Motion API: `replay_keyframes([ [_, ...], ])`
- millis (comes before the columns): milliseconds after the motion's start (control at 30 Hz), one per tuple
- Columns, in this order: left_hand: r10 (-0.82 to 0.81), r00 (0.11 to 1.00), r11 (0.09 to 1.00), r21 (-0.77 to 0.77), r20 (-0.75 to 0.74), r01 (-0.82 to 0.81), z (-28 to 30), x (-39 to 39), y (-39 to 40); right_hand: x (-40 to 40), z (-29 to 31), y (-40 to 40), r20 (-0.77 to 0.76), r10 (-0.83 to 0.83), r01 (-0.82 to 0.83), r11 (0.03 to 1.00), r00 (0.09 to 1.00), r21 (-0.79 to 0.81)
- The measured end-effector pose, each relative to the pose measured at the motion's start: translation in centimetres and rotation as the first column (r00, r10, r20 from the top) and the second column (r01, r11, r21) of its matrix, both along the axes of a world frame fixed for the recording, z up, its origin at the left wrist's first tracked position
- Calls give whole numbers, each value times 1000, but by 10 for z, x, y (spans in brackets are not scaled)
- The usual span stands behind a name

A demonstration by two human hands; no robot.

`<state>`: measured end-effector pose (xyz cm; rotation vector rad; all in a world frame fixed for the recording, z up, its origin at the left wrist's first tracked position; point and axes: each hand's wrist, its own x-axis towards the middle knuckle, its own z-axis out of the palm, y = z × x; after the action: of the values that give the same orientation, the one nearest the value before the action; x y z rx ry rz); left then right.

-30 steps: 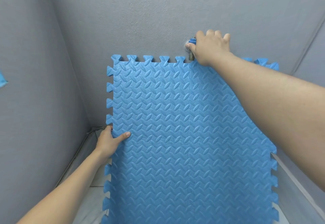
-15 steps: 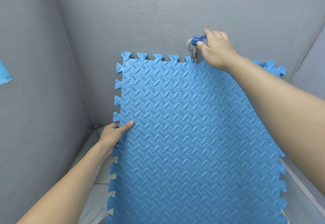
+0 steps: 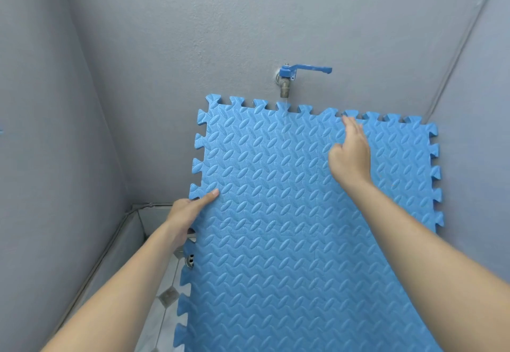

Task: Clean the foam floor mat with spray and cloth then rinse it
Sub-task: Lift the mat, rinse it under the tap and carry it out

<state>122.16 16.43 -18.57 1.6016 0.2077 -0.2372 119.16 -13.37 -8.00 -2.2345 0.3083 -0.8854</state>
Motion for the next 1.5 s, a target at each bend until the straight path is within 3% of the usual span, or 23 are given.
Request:
replay_keyframes([
  [67,6,1000,1000,30,8,-7,7,-2,2,-6,-42,-2,-61,-77,80,996,995,47],
  [200,77,994,995,52,80,-82,15,-3,18,-13,-111,-3,-214,-212,198,976,954,-86],
  [300,140,982,989,23,128,-144,14,-10,36,-8,-136,38,-223,-149,91,964,963,-250],
  [400,86,988,996,24,127,-90,-2,-15,46,19,-133,101,-163,-14,-58,902,987,-429],
  [467,85,988,996,5,129,-87,-12,-15,49,43,-114,141,-150,152,-211,797,977,-565],
  [533,110,986,994,-3,123,-111,-17,-12,51,60,-94,167,-188,310,-346,606,932,-716],
  [567,136,982,991,-17,129,-135,-18,-11,52,70,-85,166,-200,330,-362,557,922,-747],
  [600,168,975,986,-30,145,-166,-19,-9,54,79,-78,155,-193,312,-348,581,930,-736],
  [700,269,949,963,-25,162,-268,-21,-4,60,89,-80,74,-173,78,-166,797,982,-581],
  [800,330,926,942,-5,183,-334,-18,-4,74,55,-111,-33,-250,-164,48,908,954,-416],
  [900,389,906,917,22,168,-398,-11,-10,92,-2,-155,-92,-358,-279,176,939,891,-295],
  [1100,486,856,863,61,175,-502,-1,-7,108,-41,-203,-54,-297,-156,27,918,942,-395],
  [1167,494,860,864,41,126,-502,-3,-8,104,-38,-206,-12,-261,4,-149,828,965,-541],
  [1233,488,865,871,7,117,-492,-2,-12,97,-38,-209,38,-225,231,-322,640,947,-698],
  [1300,493,859,869,-51,137,-491,-1,-16,88,-47,-222,94,-220,444,-421,427,869,-800],
  [1367,493,852,870,-102,173,-483,5,-20,75,-73,-243,154,-329,600,-518,169,729,-839],
  [1433,500,835,866,-135,231,-481,12,-20,63,-98,-258,194,-479,632,-543,-107,610,-833],
  [1467,502,824,865,-151,262,-478,14,-20,57,-102,-261,199,-515,623,-536,-176,589,-826],
  [1500,504,816,864,-168,283,-475,17,-21,51,-97,-260,195,-500,619,-516,-173,605,-839],
])
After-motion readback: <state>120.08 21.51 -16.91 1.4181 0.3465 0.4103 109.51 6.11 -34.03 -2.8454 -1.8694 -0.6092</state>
